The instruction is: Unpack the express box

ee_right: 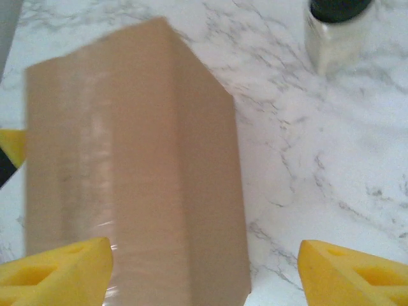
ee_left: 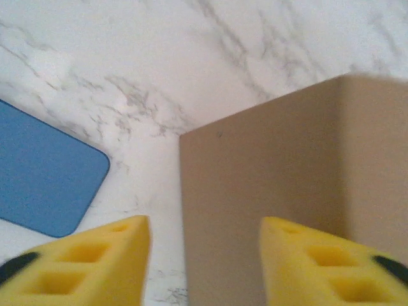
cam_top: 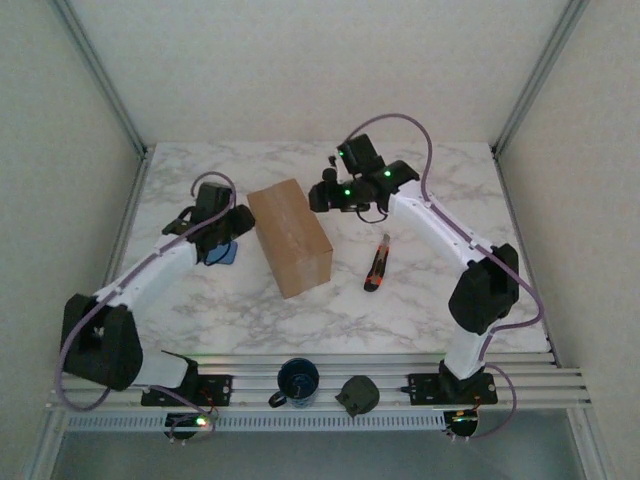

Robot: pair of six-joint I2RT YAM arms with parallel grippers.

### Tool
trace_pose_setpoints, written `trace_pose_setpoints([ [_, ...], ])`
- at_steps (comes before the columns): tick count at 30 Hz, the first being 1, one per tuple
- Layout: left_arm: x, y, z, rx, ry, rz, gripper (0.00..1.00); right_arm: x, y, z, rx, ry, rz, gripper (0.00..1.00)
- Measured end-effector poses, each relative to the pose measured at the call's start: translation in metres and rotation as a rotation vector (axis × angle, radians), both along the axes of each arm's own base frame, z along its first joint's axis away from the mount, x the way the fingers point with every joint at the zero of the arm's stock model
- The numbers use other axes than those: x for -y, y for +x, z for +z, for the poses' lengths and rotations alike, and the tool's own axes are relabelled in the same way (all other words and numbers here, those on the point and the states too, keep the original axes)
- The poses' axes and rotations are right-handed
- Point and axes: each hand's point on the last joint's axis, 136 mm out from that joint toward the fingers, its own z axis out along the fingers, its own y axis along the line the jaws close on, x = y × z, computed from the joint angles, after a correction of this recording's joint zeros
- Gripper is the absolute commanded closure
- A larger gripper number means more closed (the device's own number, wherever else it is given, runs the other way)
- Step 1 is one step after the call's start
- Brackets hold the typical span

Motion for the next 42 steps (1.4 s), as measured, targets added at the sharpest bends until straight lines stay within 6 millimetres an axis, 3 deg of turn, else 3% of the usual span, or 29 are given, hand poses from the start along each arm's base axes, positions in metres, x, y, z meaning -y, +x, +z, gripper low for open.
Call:
trace_pose_setpoints([
  [2,-0.001,-0.005,0.025,0.047,-0.014,-0.001,0.32,-0.012,-0.010,0.010,0.027,-0.015,0.026,0.21],
  [4,0.002,-0.011,0.043,0.085,-0.045,-0.016,0.25,-0.020,-0.018,0.008,0.019,-0.032,0.047,0.21],
  [8,0.021,-0.020,0.057,0.105,-0.138,-0.084,0.20,-0.022,-0.019,-0.023,-0.043,-0.094,0.050,0.21],
  [12,0.037,-0.025,0.042,0.063,-0.193,-0.128,0.18,-0.019,-0.016,-0.050,-0.091,-0.151,0.037,0.21],
  [21,0.045,-0.009,0.004,-0.020,-0.205,-0.117,0.17,-0.021,-0.016,-0.061,-0.104,-0.147,0.034,0.23],
  [35,0.053,0.011,0.003,0.014,-0.236,-0.117,0.17,-0.022,-0.018,-0.062,-0.095,-0.102,0.033,0.24],
  [42,0.055,0.017,-0.008,0.001,-0.236,-0.112,0.17,-0.022,-0.018,-0.061,-0.090,-0.099,0.032,0.24],
])
